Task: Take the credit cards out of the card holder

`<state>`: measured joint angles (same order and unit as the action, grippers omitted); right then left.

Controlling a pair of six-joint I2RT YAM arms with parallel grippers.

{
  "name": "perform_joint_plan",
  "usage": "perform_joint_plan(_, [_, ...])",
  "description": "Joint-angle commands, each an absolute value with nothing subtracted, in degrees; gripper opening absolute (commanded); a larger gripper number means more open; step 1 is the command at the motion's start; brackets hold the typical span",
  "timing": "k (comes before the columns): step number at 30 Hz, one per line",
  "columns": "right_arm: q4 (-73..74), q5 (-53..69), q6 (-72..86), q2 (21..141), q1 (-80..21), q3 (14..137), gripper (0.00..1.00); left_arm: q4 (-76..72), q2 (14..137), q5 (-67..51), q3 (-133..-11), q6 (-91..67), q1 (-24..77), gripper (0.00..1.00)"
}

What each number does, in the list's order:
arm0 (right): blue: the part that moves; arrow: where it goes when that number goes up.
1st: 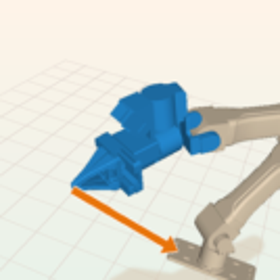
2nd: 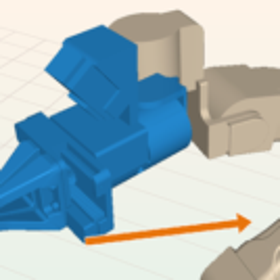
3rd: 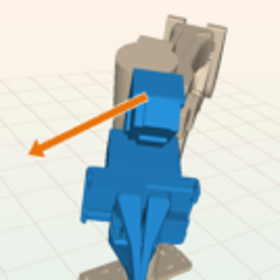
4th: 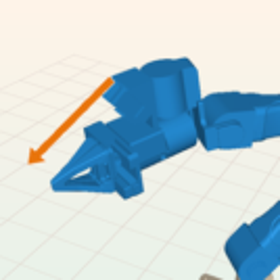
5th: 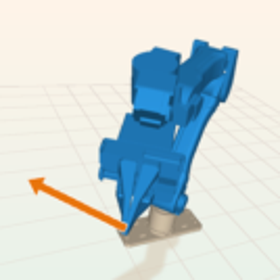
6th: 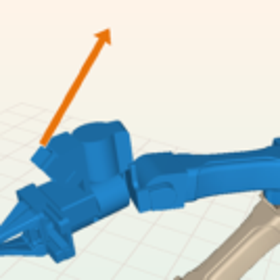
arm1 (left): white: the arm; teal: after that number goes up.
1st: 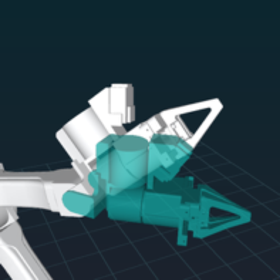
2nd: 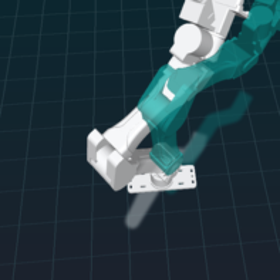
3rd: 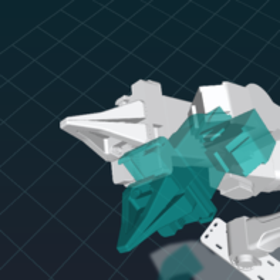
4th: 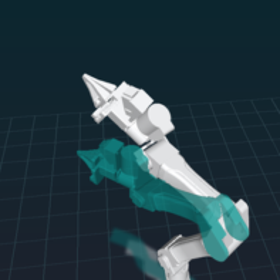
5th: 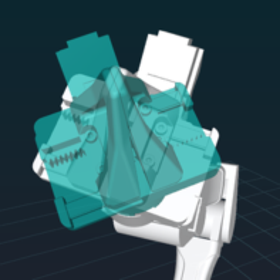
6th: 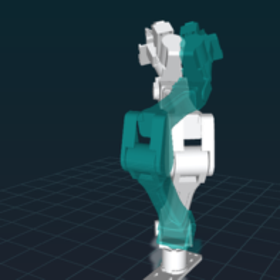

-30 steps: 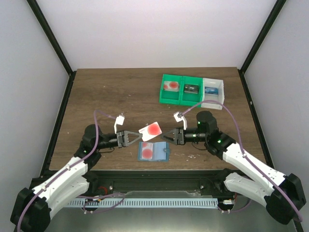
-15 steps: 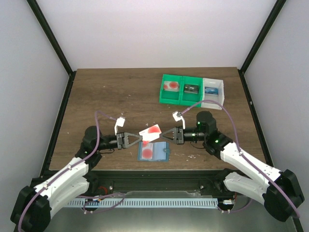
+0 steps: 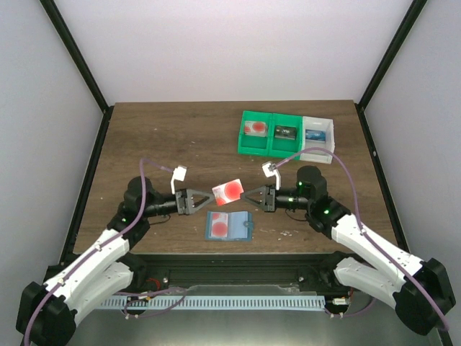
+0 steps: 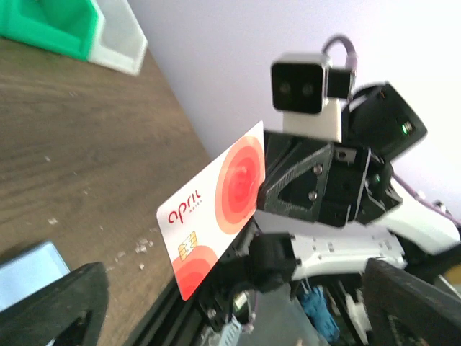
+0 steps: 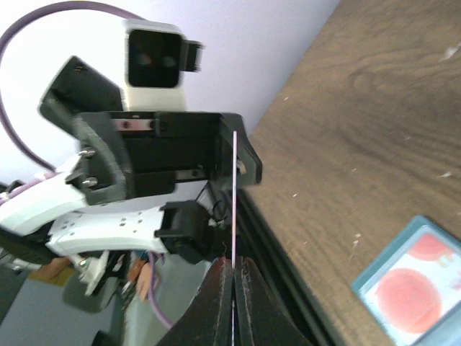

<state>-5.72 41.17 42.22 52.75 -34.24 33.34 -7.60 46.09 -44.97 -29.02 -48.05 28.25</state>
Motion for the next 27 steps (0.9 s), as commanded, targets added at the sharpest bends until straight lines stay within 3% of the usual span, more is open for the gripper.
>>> perform_joint_plan(1, [-3.1, 31.3, 40.1, 52.2, -30.4, 37.2, 0.01, 7.6, 47.0, -34.2, -35.6, -37.1, 28.0, 1.00])
perform_joint_plan(5, [-3.2, 30.3, 39.2, 56.6, -22.7, 40.1, 0.00, 13.3, 47.4, -26.8, -38.4, -32.3, 27.9, 1.00])
perform_joint_plan(11, [-2.0, 31.9, 37.7, 71.4, -13.4, 48.9, 0.01, 15.8, 49.3, -28.3, -40.8, -28.3, 27.9, 1.00])
perform_joint_plan(17, [-0.6, 25.4, 36.9, 85.1, -10.9, 58.8, 0.00, 19.8, 50.6, -26.7, -41.7, -23.6, 28.0, 1.00])
perform_joint_plan(27, [2.6, 25.1, 39.1, 104.4, -10.8, 74.3, 0.00, 20.3, 49.8, -24.6, -39.3, -19.9, 27.9, 1.00])
